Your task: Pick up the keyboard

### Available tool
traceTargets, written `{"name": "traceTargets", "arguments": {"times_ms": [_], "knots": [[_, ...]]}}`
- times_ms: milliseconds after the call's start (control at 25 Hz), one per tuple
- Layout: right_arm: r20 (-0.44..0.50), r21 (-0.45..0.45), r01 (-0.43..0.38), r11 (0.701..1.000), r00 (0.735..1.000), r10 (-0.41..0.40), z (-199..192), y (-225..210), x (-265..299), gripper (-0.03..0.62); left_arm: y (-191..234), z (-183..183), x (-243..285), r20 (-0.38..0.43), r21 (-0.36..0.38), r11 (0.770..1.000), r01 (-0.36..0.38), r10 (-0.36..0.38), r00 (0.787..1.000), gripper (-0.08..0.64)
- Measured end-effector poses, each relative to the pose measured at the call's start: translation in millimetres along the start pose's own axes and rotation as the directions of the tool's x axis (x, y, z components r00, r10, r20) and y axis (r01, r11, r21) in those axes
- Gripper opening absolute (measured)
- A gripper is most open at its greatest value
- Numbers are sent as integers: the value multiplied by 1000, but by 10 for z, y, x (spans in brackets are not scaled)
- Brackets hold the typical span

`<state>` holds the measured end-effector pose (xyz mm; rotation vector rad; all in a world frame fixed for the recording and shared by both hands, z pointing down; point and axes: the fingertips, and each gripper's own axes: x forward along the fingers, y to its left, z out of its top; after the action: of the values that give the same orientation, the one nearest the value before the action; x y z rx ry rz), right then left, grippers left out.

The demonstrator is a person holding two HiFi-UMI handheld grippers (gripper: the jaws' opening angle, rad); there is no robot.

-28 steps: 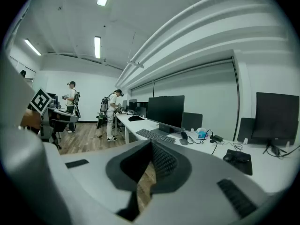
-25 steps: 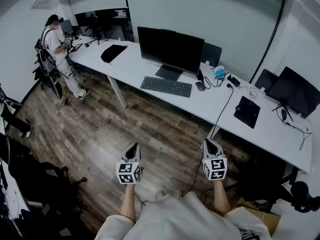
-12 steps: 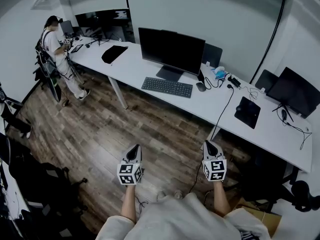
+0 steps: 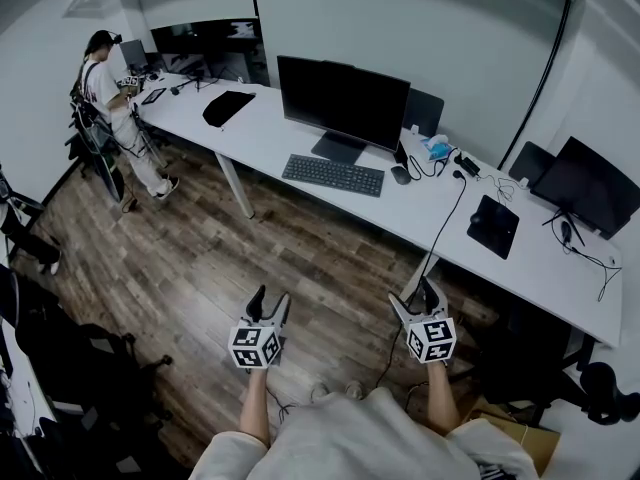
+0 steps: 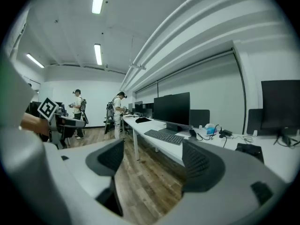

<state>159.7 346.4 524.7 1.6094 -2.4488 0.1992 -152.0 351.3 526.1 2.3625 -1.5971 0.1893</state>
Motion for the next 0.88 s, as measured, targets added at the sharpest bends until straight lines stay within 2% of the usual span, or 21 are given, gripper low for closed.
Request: {"name": "traceTargets", "arguments": {"times_ms": [40, 160, 400, 880], "knots": [[0, -10, 6, 1000, 1000, -6, -10, -6, 9, 383, -8, -4, 7, 0, 1, 1000, 9, -9, 1000, 258], [-5, -19, 30, 999, 1000, -31, -44, -56, 9, 413, -49, -16, 14, 1, 4, 1000, 24, -24, 1000, 290], [-9, -22, 43, 999, 999, -43, -92, -114, -24, 411, -126, -24, 11, 7, 24, 1000, 7, -7, 1000, 290], [-13, -34, 9, 999, 1000, -9, -117, -379, 23, 411, -261, 20, 114, 38, 48, 996, -73, 72, 997, 290]]}}
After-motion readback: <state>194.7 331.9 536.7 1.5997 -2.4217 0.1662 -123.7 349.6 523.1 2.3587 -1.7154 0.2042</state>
